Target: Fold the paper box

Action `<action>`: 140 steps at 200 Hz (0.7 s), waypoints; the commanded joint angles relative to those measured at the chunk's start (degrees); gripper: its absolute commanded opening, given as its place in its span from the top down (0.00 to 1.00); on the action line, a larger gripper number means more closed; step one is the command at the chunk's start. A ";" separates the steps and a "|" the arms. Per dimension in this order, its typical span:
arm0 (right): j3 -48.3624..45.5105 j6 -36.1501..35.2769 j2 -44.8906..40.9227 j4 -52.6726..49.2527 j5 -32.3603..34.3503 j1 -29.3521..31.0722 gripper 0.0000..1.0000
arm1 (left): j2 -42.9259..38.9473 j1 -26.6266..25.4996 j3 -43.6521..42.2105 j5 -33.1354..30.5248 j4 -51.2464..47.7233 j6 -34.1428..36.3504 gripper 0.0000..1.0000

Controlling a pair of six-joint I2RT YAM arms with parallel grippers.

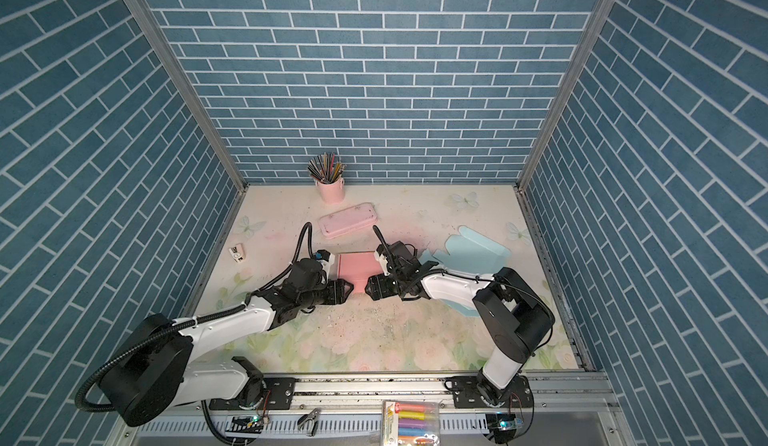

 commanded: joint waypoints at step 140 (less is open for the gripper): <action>0.53 1.44 1.02 0.21 0.59 1.39 0.23 | -0.21 0.31 -2.19 0.99 3.07 -1.68 0.32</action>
